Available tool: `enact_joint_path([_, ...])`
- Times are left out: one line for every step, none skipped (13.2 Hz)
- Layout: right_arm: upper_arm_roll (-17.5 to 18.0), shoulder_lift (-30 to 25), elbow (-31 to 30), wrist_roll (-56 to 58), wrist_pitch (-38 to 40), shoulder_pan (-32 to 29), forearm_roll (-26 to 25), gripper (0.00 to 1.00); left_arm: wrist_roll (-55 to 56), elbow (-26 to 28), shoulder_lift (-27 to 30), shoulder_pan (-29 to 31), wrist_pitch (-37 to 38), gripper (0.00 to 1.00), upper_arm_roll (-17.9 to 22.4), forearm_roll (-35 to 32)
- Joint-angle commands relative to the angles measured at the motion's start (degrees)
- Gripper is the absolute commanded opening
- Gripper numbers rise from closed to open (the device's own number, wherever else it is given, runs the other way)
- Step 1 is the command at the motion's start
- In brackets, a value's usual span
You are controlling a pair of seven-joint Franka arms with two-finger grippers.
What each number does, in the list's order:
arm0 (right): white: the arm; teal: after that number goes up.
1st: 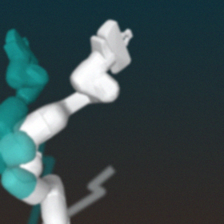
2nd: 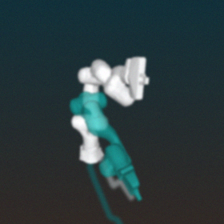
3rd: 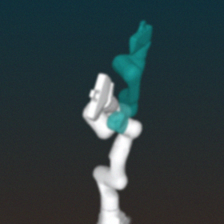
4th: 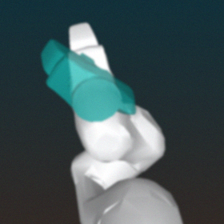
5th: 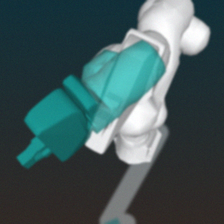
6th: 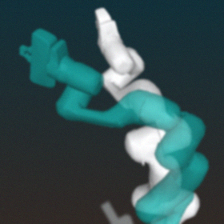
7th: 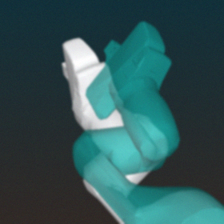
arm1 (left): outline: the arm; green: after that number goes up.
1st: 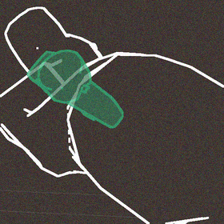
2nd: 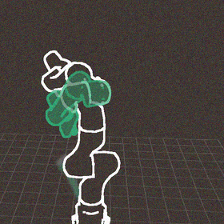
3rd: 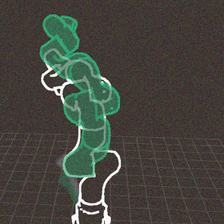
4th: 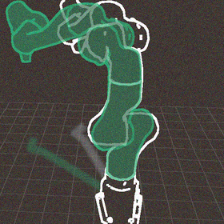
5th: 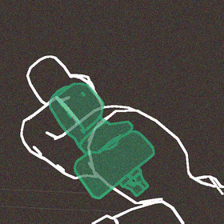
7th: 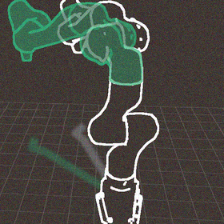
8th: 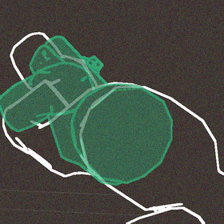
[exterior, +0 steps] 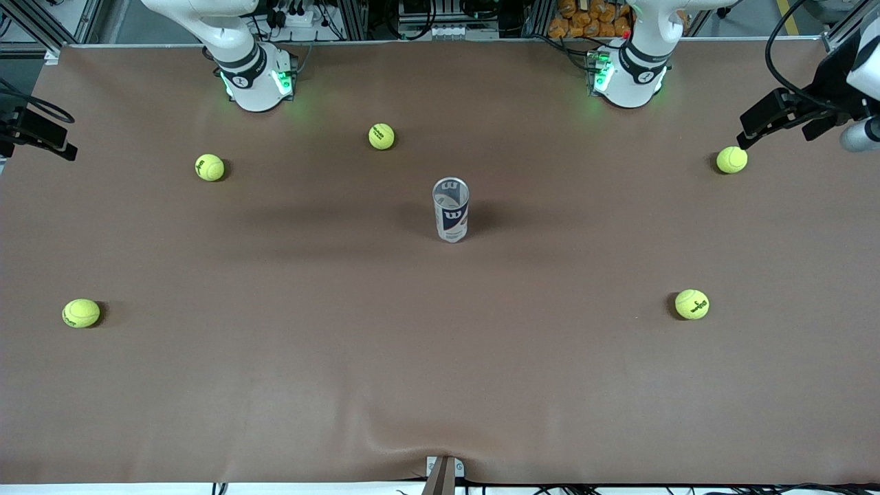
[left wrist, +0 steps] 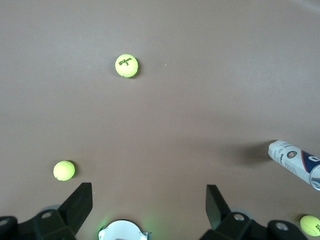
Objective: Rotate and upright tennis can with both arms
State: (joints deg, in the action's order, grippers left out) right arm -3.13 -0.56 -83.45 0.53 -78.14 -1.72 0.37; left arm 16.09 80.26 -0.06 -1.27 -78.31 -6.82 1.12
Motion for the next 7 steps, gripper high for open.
enact_joint_path([0.84,0.12,0.84,0.79,0.36,-1.44,0.95,1.00,-2.02,3.32,1.38,0.22,-3.25,1.00,-0.12,0.55])
enact_joint_path([0.84,0.12,0.75,0.79,0.45,-1.35,0.95,1.00,-2.20,3.58,1.38,0.22,-3.34,1.00,-0.12,0.55])
enact_joint_path([0.84,0.12,0.84,0.79,0.45,-1.44,0.95,1.00,-2.90,4.02,1.21,0.22,-4.03,1.00,-0.03,0.55])
enact_joint_path([0.84,0.12,0.84,0.79,0.54,-1.44,0.95,1.00,-3.43,4.63,1.21,0.22,-4.74,1.00,0.23,0.55])
enact_joint_path([0.84,0.12,0.84,0.87,0.62,-1.44,0.86,1.00,-3.43,5.33,1.21,0.22,-5.88,1.00,0.32,0.72])
enact_joint_path([0.84,0.12,0.84,0.87,0.63,-1.44,0.86,1.00,-3.52,5.86,0.77,0.22,-7.28,1.00,0.76,1.25])
enact_joint_path([0.84,0.12,0.84,0.87,0.63,-1.44,0.86,1.00,-3.61,6.30,0.16,0.22,-8.16,1.00,1.89,2.82])
